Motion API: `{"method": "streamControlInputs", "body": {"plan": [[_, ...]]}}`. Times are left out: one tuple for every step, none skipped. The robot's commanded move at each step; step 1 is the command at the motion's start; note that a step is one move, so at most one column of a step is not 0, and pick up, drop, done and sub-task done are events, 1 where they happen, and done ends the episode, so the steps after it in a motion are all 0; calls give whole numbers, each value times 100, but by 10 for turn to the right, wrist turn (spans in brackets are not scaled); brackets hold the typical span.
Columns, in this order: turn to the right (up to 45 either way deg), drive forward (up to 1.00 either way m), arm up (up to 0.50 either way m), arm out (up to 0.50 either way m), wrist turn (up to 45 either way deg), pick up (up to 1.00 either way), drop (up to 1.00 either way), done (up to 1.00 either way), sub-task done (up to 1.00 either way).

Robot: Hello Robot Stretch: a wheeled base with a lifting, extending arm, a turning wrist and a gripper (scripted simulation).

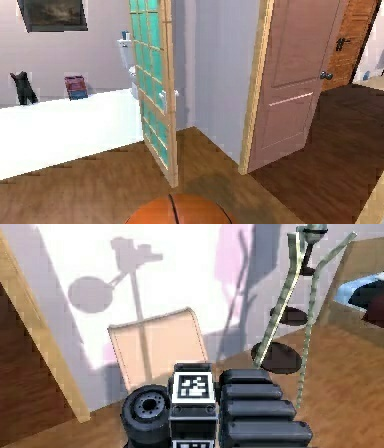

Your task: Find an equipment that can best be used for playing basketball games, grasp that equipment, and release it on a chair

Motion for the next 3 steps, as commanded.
{"method": "streamControlInputs", "body": {"plan": [[330,0,0,0,0,0,0,0,0],[0,30,0,0,0,0,0,0,0],[0,85,0,0,0,0,0,0,0]]}}
